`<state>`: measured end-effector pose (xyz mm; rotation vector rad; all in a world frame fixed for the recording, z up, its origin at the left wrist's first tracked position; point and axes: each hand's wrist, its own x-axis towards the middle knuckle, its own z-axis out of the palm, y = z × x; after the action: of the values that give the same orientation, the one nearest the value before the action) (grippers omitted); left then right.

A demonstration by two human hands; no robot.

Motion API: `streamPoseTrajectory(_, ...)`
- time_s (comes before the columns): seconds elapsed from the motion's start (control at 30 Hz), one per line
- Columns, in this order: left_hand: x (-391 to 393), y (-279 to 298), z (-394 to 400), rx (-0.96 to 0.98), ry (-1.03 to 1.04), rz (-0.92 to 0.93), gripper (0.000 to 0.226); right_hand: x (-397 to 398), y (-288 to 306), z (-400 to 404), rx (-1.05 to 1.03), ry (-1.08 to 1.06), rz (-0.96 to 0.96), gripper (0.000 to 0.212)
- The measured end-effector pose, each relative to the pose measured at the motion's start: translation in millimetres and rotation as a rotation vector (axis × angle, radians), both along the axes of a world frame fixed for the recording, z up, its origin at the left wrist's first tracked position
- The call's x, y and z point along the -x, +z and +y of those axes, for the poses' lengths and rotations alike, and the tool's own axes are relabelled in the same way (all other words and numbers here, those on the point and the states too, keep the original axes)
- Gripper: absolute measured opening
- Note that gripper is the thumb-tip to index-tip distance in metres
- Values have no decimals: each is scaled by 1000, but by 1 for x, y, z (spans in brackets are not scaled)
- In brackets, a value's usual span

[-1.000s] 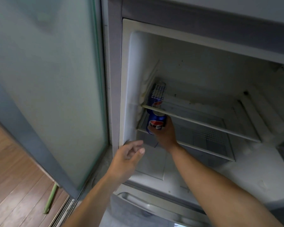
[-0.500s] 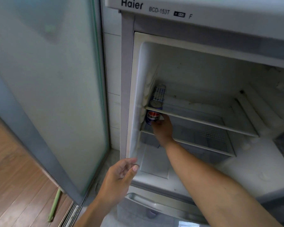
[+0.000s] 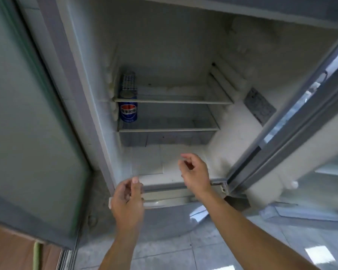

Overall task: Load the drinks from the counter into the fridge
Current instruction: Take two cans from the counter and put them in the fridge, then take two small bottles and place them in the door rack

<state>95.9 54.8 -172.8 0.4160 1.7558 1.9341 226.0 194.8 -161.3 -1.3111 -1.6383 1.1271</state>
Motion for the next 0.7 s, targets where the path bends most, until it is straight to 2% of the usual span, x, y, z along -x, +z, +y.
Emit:
streamPoseTrajectory(0.3,-87,-18,2,5,-222,62,19,-159,-26,-67,145,-315,95,17)
streamPoseTrajectory(0.47,-167,-37,-17,102,-407,110,28,-274,-48,-131,218,-505,76,20)
streamPoseTrajectory(0.7,-279,-64,-70,272,-697,172,12,-431,-84,-259,391,-851,144,23)
